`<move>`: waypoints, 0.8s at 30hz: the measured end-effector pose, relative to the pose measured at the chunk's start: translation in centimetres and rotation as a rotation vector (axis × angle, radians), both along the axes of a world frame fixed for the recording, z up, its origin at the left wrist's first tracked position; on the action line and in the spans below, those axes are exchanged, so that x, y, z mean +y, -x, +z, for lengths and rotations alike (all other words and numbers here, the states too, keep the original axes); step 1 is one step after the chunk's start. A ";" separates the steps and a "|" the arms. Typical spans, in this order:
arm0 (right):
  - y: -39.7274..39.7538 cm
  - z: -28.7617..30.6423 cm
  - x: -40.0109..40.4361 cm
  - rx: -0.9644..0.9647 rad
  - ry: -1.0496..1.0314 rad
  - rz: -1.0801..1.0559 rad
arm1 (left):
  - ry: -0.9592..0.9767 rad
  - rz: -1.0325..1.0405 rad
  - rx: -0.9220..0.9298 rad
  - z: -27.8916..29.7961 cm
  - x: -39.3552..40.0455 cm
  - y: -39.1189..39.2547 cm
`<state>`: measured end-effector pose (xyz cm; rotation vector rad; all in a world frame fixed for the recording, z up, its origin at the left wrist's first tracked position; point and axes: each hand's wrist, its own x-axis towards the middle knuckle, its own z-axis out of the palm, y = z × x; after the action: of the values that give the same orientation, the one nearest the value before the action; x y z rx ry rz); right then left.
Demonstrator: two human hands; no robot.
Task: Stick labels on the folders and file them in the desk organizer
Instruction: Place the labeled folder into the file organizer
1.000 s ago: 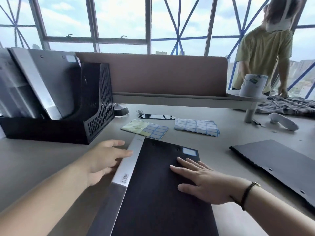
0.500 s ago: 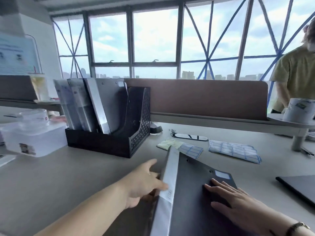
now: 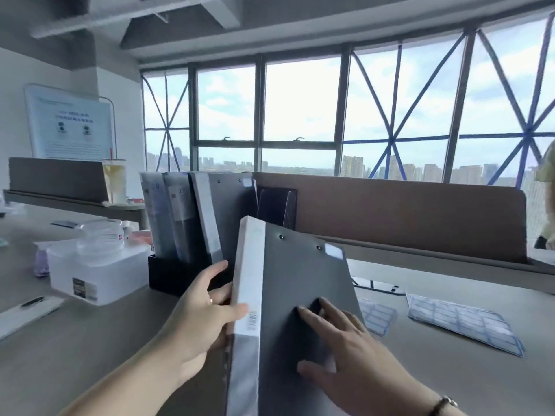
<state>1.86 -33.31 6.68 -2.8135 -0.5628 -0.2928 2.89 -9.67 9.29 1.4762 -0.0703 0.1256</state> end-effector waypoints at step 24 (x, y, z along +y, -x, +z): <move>-23.4 13.8 19.1 -0.020 -0.585 0.289 | -0.138 0.573 -0.642 11.5 9.5 -14.5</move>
<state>25.26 -14.23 20.50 -2.1407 -0.7371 -0.3584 17.42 -0.18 20.76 1.5081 -0.1755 1.0756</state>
